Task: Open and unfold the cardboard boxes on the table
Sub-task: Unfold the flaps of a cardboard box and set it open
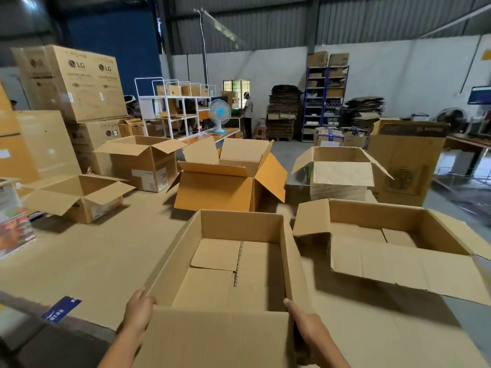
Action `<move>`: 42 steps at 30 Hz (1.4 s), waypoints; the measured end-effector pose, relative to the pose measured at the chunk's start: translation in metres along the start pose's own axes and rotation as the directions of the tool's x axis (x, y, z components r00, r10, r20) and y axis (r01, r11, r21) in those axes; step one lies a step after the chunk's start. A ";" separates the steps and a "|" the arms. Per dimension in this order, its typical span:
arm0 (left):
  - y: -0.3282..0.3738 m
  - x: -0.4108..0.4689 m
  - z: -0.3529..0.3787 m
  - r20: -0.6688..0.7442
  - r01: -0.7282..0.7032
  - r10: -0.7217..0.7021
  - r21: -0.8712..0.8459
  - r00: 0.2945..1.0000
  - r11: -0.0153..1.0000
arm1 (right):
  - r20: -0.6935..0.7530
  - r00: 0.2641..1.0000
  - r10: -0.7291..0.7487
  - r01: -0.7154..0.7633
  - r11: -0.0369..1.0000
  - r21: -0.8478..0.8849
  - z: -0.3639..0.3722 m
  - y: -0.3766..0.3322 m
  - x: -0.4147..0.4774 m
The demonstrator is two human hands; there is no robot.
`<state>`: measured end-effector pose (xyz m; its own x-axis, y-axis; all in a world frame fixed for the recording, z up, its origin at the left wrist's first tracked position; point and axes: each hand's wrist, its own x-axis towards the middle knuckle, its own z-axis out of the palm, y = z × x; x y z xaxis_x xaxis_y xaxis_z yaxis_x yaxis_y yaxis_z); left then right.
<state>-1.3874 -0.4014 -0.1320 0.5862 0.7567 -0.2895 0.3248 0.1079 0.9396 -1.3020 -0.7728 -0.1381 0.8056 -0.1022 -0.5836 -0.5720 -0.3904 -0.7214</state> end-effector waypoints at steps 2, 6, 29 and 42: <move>-0.023 0.019 0.000 -0.053 0.009 -0.009 0.013 0.999 1.000 | -0.052 0.998 0.027 -0.021 0.993 0.113 0.002 -0.005 -0.014; -0.021 -0.027 0.002 -0.125 -0.006 0.006 0.004 0.992 1.000 | -0.215 0.974 0.072 -0.025 0.976 0.215 0.011 -0.002 -0.031; 0.097 -0.087 -0.028 -0.218 -0.358 0.301 -0.307 0.928 0.882 | -0.369 0.828 -0.423 0.552 0.732 0.400 -0.019 -0.079 -0.100; 0.213 -0.172 0.077 0.042 -0.516 0.583 -0.417 0.811 0.748 | -0.742 0.590 -0.318 0.782 0.454 0.427 -0.175 -0.079 -0.176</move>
<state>-1.3621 -0.5581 0.1039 0.6959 0.6498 0.3057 -0.3696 -0.0410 0.9283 -1.3715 -0.8839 0.0866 0.7716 -0.6152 0.1620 0.3043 0.1333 -0.9432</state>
